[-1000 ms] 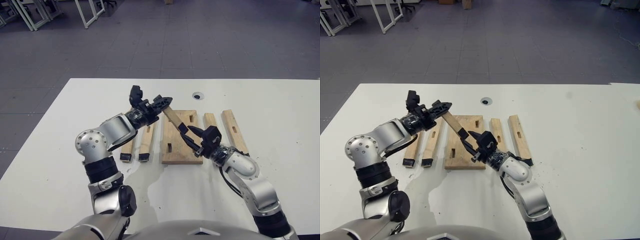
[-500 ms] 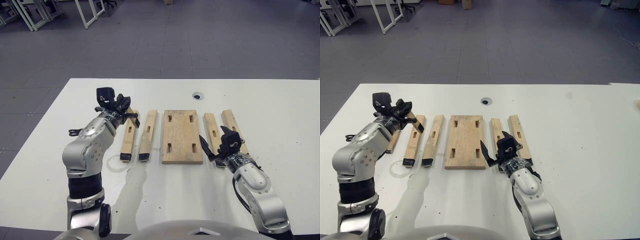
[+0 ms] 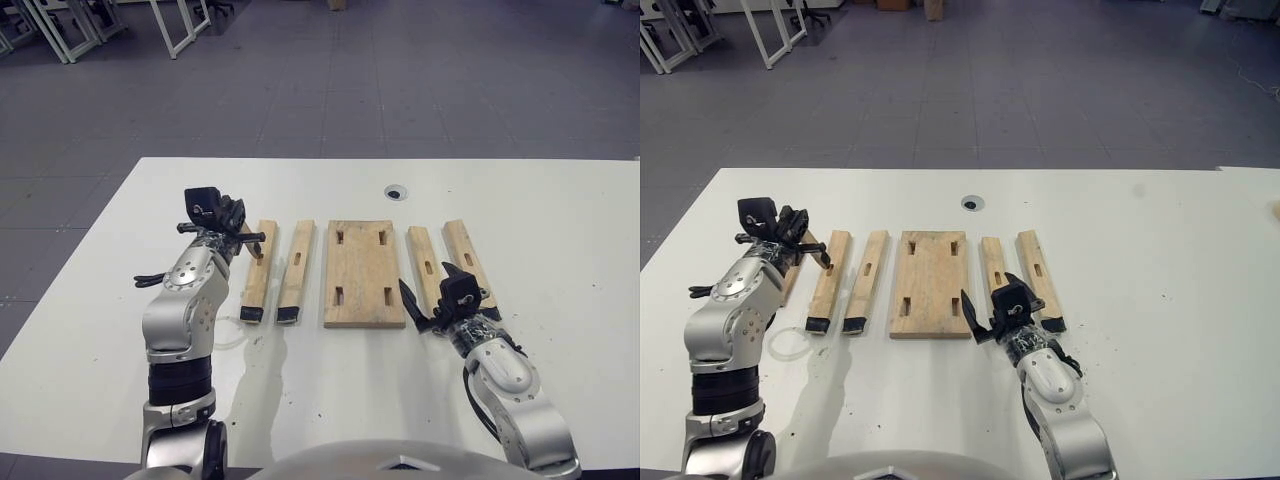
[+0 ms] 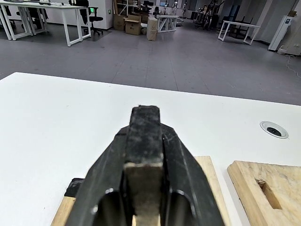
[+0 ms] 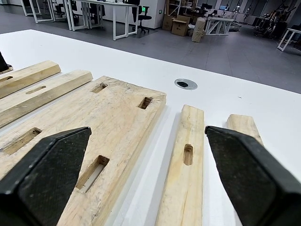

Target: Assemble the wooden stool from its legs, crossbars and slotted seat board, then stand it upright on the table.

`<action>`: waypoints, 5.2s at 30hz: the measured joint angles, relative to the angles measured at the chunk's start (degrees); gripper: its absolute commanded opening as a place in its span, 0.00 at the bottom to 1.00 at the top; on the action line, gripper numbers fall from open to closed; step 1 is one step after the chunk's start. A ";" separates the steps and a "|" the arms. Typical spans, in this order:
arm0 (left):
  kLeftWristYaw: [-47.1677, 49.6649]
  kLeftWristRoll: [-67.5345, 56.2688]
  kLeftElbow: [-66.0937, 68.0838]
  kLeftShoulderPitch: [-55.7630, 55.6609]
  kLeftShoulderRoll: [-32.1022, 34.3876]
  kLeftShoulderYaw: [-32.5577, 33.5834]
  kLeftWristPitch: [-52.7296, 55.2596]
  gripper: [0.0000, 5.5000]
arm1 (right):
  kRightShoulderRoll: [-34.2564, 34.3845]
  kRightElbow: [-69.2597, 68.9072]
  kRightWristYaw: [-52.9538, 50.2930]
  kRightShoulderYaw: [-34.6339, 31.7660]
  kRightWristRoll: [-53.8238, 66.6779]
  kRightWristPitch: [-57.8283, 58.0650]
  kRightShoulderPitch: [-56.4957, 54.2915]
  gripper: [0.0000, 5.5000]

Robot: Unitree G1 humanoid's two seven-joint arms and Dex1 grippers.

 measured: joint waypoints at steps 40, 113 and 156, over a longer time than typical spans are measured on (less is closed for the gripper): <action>-3.14 8.37 6.01 8.67 -3.16 -4.99 -18.55 0.08 | 0.13 -0.03 -0.42 -0.11 -0.53 1.04 0.47 0.81; -1.68 9.42 -6.64 -11.61 -2.20 3.75 19.18 0.48 | 3.20 2.30 -1.54 -0.41 -0.52 0.83 -2.57 0.81; 0.95 4.19 -40.06 30.44 -3.72 -5.53 21.72 0.84 | 2.50 0.03 -1.87 -1.43 -0.32 1.29 1.16 0.81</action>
